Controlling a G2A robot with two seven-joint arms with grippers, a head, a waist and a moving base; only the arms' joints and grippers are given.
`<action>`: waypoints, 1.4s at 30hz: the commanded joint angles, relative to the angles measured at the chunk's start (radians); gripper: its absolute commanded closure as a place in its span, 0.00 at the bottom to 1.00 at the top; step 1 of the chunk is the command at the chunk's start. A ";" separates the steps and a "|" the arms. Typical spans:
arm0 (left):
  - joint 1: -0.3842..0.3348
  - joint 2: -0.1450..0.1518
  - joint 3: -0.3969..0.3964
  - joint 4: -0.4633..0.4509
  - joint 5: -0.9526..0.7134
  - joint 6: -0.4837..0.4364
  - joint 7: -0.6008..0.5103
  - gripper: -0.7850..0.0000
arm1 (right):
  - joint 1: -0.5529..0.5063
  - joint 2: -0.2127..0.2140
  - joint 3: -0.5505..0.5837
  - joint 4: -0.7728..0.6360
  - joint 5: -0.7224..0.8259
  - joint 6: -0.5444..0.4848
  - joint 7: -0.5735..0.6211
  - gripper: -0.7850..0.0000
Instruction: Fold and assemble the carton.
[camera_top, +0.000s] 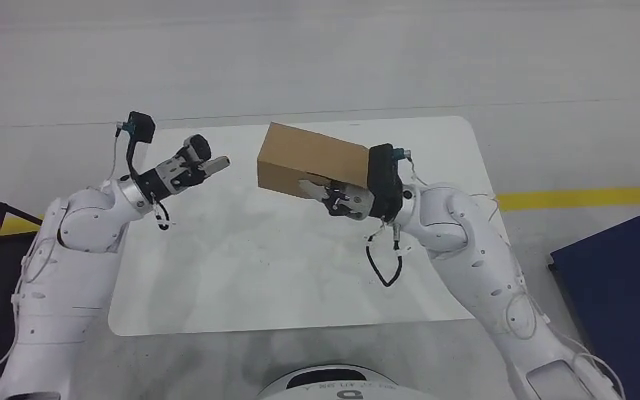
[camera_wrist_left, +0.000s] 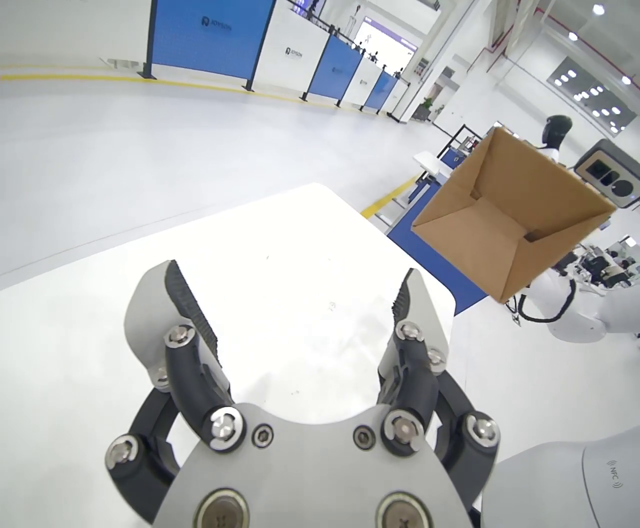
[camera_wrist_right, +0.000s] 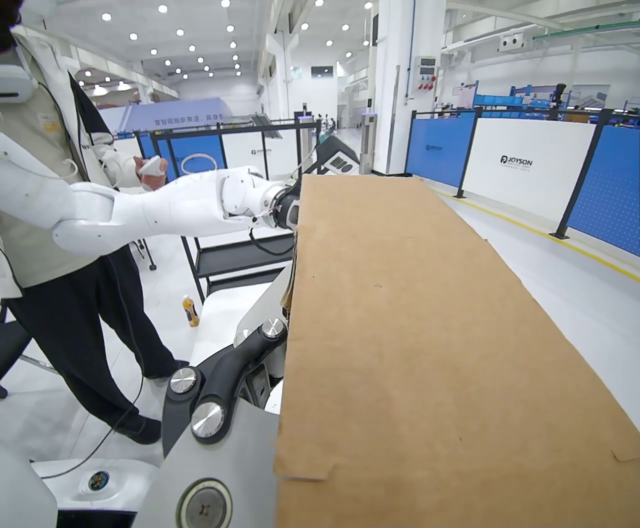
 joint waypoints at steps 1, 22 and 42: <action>0.013 -0.001 -0.006 0.014 -0.050 -0.003 0.017 0.00 | 0.000 0.000 0.000 0.000 -0.002 0.000 0.001 1.00; 0.056 0.002 -0.037 0.092 -0.109 -0.015 0.041 0.00 | 0.245 0.080 -0.232 -0.130 -0.032 0.558 1.381 1.00; 0.062 -0.016 0.046 0.104 -0.091 -0.020 0.073 0.00 | 0.516 0.045 -0.478 -0.033 0.125 0.798 1.257 0.00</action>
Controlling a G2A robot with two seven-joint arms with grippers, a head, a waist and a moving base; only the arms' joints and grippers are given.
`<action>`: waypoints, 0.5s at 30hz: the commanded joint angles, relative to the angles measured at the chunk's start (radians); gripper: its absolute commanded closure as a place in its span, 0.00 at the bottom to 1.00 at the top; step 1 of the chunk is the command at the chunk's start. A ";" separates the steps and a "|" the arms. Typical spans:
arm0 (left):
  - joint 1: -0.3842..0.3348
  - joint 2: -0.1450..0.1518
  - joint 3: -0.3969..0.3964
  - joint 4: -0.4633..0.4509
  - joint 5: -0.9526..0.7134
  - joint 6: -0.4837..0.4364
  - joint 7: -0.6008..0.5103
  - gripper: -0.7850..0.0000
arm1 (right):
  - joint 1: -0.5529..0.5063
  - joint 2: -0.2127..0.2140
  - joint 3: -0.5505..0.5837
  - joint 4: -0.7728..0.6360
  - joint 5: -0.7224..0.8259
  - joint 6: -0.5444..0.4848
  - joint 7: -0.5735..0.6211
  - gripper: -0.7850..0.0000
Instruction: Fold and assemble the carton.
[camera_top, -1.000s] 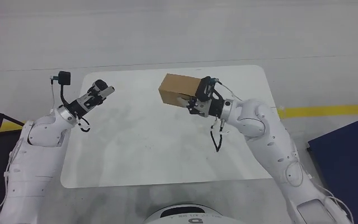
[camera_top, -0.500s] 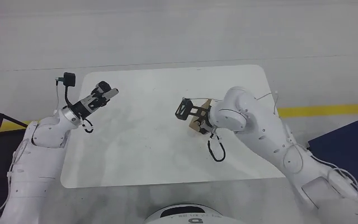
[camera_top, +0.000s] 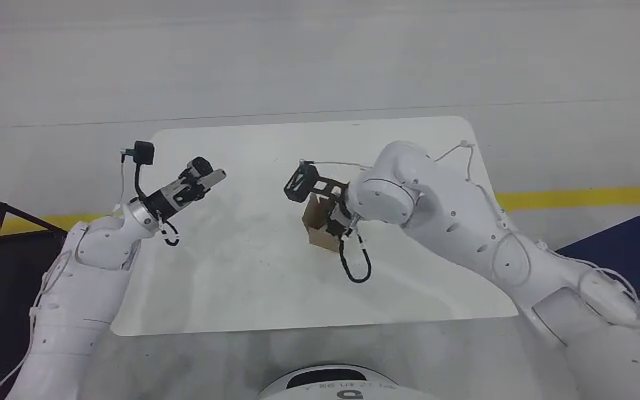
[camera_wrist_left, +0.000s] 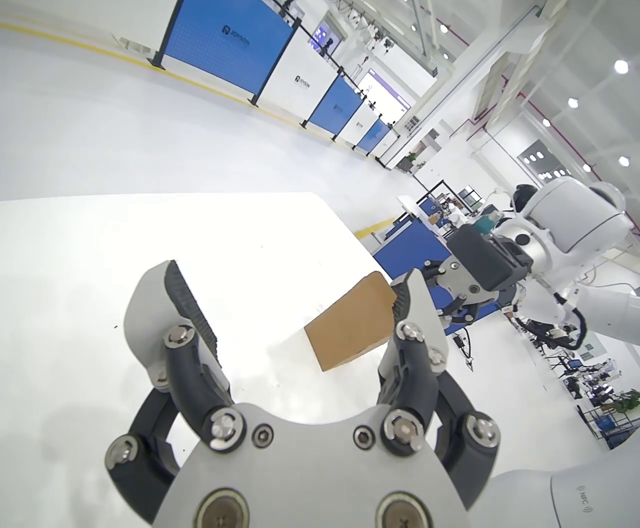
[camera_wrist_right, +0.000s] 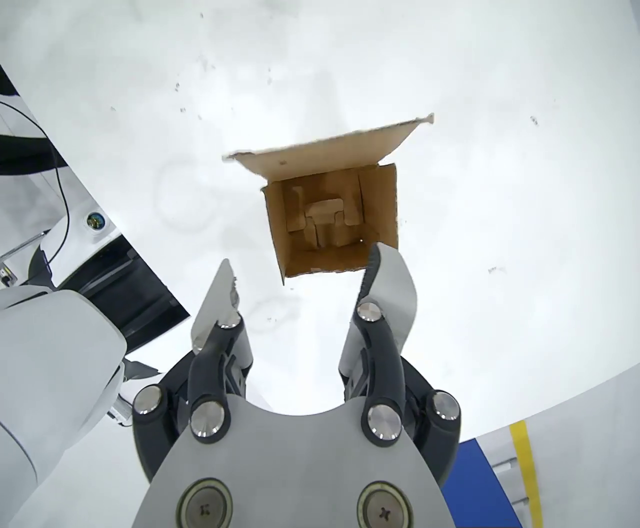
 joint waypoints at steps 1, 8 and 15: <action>-0.001 0.000 0.000 -0.003 0.003 0.002 -0.003 0.00 | -0.022 0.007 0.023 -0.028 -0.017 -0.026 -0.068 0.00; 0.018 0.000 -0.007 -0.004 -0.011 0.003 -0.001 0.00 | -0.234 0.084 0.212 -0.108 -0.091 -0.319 -0.359 0.00; 0.028 0.000 -0.001 0.005 -0.058 0.003 -0.021 0.00 | -0.396 0.131 0.388 -0.072 -0.151 -0.509 -0.652 0.00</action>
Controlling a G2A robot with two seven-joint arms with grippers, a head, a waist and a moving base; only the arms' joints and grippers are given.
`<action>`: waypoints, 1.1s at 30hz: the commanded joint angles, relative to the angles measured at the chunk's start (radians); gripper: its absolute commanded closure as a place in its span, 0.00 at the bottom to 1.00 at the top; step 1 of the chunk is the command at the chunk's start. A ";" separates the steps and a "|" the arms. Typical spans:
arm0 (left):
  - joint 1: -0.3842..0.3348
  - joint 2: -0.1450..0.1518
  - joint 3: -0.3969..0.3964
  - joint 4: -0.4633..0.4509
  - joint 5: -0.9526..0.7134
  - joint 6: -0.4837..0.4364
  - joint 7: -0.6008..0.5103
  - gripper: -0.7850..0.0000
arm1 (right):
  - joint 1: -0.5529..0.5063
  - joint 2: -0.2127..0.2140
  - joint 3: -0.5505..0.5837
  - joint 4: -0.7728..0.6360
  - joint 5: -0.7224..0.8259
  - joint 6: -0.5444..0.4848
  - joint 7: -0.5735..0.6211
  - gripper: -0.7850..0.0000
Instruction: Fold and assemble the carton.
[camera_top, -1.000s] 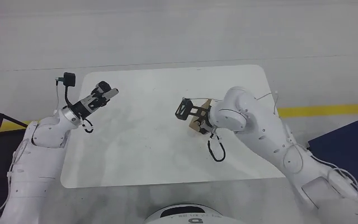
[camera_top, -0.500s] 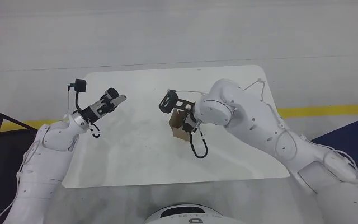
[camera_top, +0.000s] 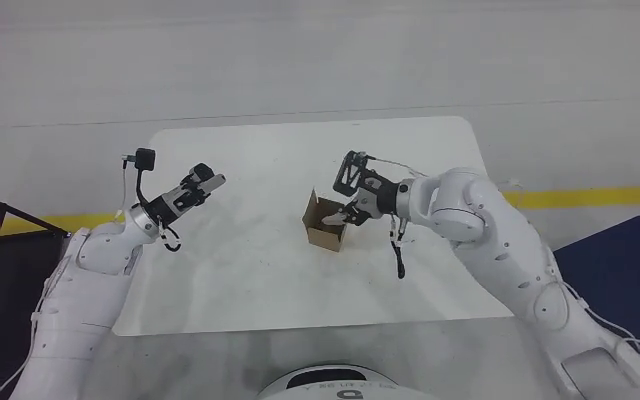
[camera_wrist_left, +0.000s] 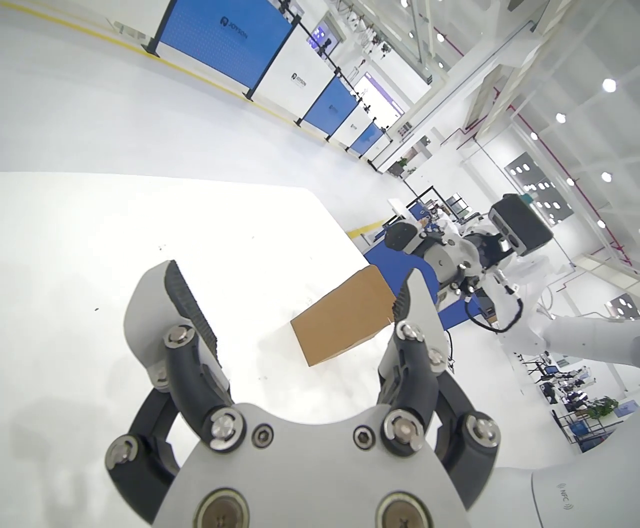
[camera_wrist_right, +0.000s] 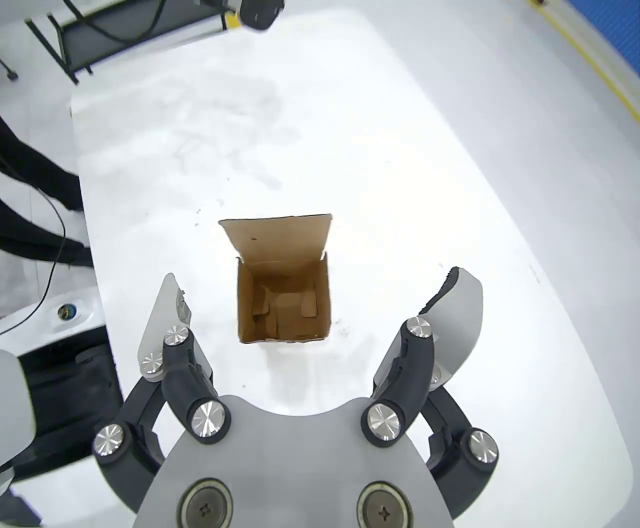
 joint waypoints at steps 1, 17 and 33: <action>0.000 0.000 0.000 0.000 0.002 0.000 0.001 0.00 | 0.021 -0.001 -0.017 -0.001 0.004 0.011 0.067 0.00; 0.000 0.000 0.000 0.000 0.002 0.000 0.001 0.00 | 0.102 -0.022 -0.130 0.229 0.008 -0.221 0.037 0.00; 0.000 0.000 0.000 0.000 0.002 0.000 0.001 0.00 | 0.115 -0.054 -0.214 0.301 -0.143 -0.156 -0.121 0.46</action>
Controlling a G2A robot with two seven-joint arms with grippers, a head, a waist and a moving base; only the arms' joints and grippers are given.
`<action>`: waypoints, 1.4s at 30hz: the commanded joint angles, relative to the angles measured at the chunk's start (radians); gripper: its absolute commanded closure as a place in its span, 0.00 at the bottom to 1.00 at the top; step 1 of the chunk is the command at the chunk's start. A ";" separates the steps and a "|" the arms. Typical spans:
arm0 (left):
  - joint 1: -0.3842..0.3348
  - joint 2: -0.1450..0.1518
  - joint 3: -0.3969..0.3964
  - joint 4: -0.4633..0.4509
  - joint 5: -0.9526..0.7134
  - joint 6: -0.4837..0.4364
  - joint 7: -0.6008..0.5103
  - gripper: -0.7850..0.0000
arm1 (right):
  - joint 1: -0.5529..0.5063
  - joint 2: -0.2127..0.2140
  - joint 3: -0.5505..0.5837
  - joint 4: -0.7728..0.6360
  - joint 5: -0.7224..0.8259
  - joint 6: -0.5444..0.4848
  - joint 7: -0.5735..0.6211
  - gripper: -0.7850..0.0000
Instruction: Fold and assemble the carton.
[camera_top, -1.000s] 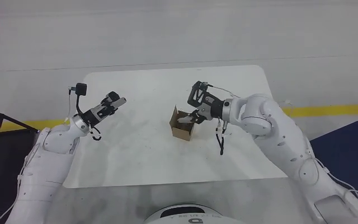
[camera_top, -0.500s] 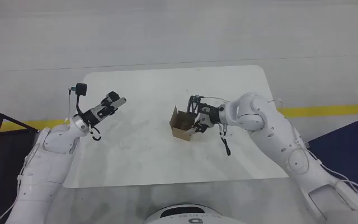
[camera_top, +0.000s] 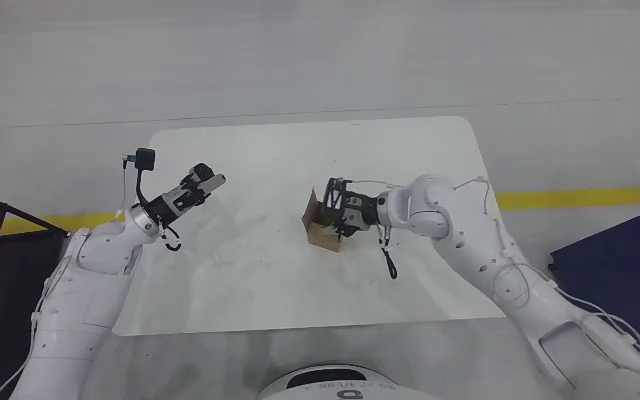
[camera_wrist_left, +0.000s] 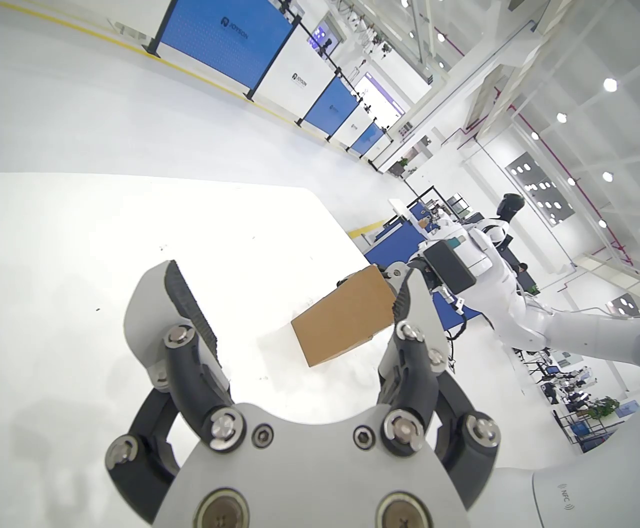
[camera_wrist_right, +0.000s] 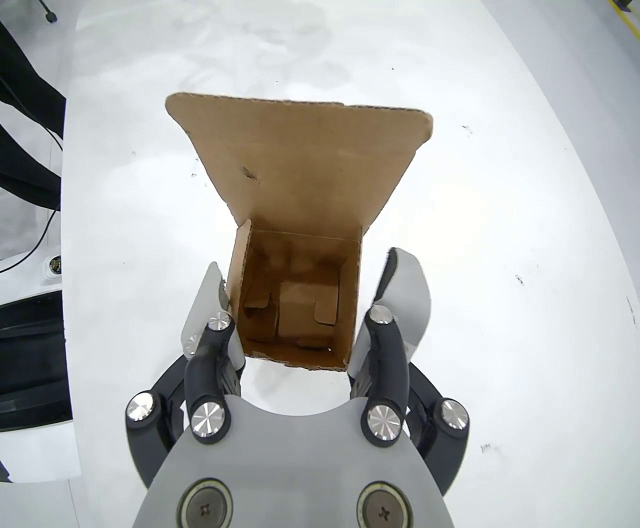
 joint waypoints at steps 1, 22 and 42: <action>0.000 0.000 0.000 0.000 0.000 0.000 0.000 0.00 | -0.010 0.002 0.005 -0.015 -0.017 0.017 -0.005 0.47; 0.000 0.000 0.000 0.000 0.000 0.000 0.000 0.00 | -0.107 0.003 -0.017 -0.198 -0.201 0.284 0.216 0.49; 0.000 0.000 0.000 0.000 0.000 0.000 0.000 0.00 | -0.209 -0.017 0.027 -0.338 -0.498 0.876 0.428 1.00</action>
